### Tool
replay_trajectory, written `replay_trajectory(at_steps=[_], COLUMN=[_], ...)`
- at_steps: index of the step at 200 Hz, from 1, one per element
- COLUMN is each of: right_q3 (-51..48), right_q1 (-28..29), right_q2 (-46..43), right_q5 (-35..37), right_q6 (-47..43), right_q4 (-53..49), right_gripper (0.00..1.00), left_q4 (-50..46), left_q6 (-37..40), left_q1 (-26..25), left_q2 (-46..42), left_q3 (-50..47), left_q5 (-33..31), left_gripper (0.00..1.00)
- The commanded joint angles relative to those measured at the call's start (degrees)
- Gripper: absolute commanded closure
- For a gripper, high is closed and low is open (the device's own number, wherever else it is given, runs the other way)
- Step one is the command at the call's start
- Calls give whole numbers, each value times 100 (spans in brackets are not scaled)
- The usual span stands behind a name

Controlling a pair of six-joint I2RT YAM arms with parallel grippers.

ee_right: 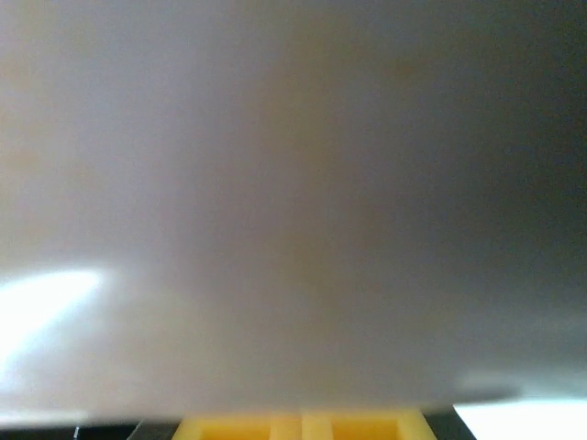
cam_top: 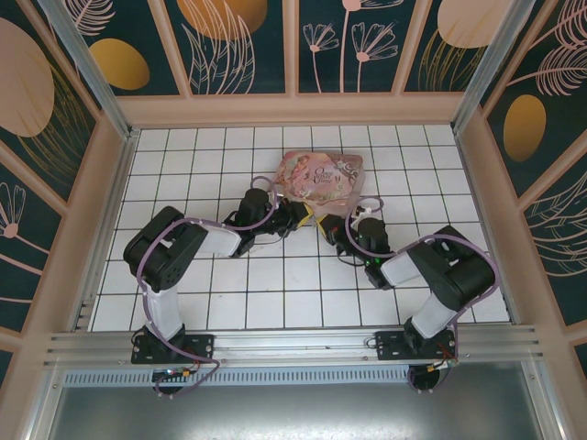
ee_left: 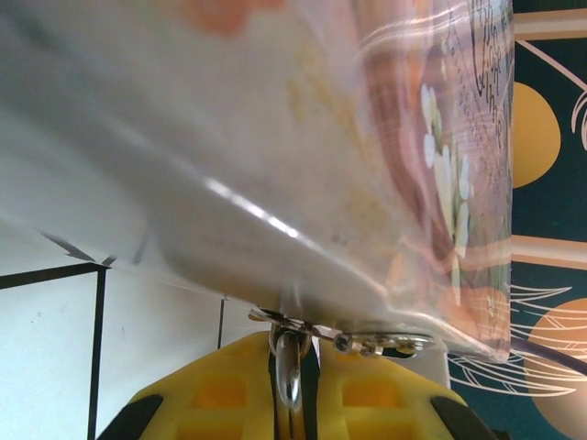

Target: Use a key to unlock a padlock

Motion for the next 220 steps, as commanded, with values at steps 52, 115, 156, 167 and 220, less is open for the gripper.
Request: replay_trajectory(at_steps=[52,115,156,167,220], right_q3=[143,26,-104,-134,-510], right_q1=[-405,106,167,159,155], right_q2=[14,83,-164,-284,-998], right_q5=[-172,80,348,419,657], right_q6=[-631,-148,-70,-79,-165], right_q4=[-45,489,300,84,-914], right_gripper=[100,100,100,100,100], left_q4=[239,239,224,213,178], left_q6=[53,18,31,18,19], left_q1=[-190,-193,-193,-198,-192], left_q2=[-29,23,41,31,102], left_q3=[103,142,129,108,213], left_q5=[608,526,489,425,275], left_gripper=[100,100,100,100,100])
